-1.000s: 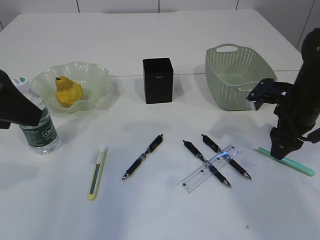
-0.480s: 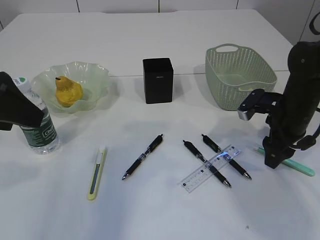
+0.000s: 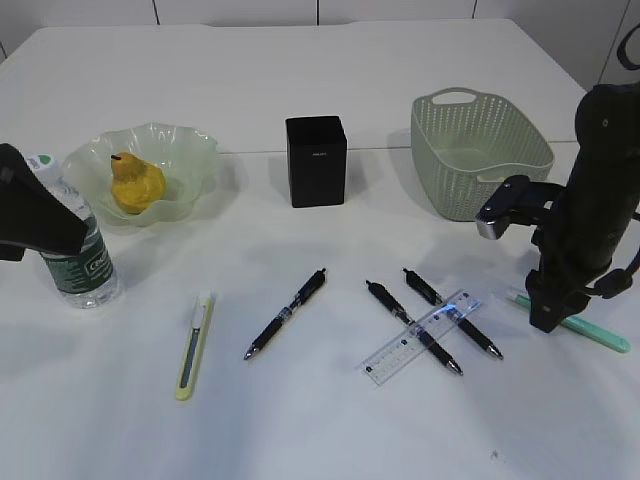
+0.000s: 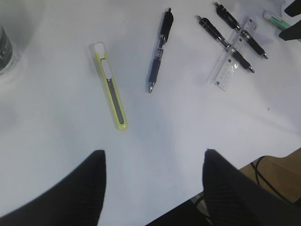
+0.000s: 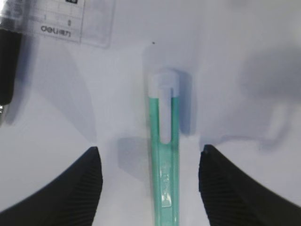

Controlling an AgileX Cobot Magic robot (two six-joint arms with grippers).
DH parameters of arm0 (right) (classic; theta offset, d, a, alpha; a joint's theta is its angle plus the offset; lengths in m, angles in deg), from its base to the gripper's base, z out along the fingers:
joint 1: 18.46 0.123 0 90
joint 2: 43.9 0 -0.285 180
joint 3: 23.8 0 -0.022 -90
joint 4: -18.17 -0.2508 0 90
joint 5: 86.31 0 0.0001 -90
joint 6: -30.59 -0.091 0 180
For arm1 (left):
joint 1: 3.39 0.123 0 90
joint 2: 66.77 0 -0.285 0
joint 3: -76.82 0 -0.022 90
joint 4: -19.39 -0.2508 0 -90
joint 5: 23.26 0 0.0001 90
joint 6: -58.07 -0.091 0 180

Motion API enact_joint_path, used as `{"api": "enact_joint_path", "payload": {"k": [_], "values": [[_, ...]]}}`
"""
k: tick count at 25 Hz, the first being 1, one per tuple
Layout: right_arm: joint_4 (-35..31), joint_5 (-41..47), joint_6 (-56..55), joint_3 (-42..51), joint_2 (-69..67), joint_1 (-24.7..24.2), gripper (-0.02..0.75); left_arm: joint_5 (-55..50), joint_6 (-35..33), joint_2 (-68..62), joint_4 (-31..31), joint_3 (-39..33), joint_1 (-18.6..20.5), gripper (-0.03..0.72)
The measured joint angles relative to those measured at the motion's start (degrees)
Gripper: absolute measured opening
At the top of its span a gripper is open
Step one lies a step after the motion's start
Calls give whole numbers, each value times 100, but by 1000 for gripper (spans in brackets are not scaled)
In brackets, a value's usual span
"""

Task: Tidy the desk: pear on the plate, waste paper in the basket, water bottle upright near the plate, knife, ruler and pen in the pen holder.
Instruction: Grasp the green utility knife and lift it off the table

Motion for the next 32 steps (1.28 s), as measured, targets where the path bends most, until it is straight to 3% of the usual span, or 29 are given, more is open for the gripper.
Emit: {"api": "enact_joint_path", "payload": {"k": [32], "values": [[47,73,0,0,-130,0,480,0,0,0,0,0,0,456]]}}
